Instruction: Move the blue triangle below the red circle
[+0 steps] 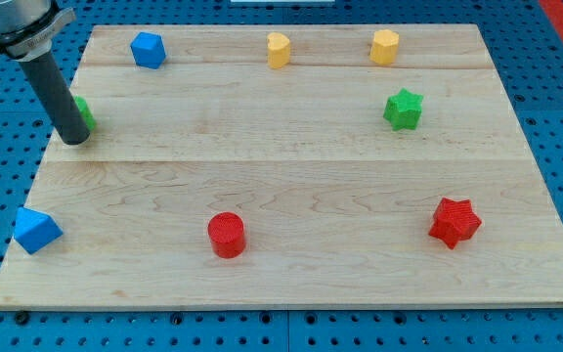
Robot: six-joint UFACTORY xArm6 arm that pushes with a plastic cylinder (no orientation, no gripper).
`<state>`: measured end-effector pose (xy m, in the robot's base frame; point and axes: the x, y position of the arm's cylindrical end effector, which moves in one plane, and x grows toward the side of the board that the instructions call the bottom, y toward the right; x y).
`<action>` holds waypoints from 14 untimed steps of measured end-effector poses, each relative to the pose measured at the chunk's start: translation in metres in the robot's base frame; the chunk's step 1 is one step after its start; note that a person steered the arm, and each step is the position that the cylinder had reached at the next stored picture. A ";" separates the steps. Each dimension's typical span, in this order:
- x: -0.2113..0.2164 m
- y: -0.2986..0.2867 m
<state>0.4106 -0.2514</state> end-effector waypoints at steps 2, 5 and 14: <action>-0.004 0.018; 0.053 -0.052; 0.152 0.156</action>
<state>0.5624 -0.0959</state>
